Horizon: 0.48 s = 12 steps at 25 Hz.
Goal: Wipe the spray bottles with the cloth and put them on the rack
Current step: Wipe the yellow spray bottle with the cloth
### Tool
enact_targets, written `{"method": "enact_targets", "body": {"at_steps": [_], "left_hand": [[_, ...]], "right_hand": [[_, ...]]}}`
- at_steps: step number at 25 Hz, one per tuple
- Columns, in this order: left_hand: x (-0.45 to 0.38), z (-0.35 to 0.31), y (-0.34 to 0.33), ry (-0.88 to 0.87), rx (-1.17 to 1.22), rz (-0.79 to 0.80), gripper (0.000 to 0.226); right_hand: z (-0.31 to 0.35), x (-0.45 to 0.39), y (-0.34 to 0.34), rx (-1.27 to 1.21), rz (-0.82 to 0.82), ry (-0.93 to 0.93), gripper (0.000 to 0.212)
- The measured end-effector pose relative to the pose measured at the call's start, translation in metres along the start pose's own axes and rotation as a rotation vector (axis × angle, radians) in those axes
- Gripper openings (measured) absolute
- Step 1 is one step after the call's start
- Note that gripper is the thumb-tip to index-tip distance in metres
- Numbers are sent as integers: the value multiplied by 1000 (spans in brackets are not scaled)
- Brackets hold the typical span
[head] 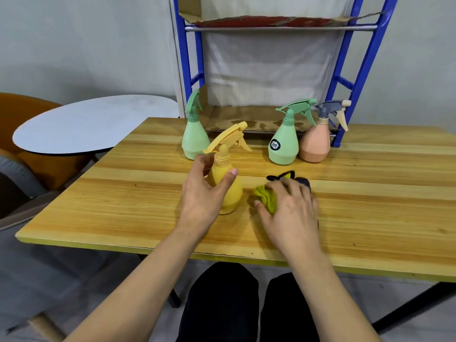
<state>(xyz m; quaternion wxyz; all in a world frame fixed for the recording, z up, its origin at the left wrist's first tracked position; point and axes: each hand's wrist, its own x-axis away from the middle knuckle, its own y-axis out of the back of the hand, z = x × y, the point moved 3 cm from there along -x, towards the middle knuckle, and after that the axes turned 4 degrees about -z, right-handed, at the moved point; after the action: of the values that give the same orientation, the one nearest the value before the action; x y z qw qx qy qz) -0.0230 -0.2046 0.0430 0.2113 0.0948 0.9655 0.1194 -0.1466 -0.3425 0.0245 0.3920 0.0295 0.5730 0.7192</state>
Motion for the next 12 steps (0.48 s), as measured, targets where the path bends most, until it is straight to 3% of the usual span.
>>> {"method": "enact_targets", "body": {"at_steps": [2, 6, 8, 10, 12], "left_hand": [[1, 0, 0, 9, -15, 21, 57], [7, 19, 17, -15, -1, 185, 66], [11, 28, 24, -16, -9, 269, 71], [12, 30, 24, -34, -46, 286, 71], [6, 32, 16, -53, -83, 246, 73]], "right_hand": [[-7, 0, -5, 45, 103, -12, 57], [-24, -17, 8, 49, 45, 85, 59], [-30, -21, 0, -37, 155, 160, 55], [-31, -18, -11, -144, 220, 166, 53], [-31, -19, -17, -191, 169, 139, 50]]}}
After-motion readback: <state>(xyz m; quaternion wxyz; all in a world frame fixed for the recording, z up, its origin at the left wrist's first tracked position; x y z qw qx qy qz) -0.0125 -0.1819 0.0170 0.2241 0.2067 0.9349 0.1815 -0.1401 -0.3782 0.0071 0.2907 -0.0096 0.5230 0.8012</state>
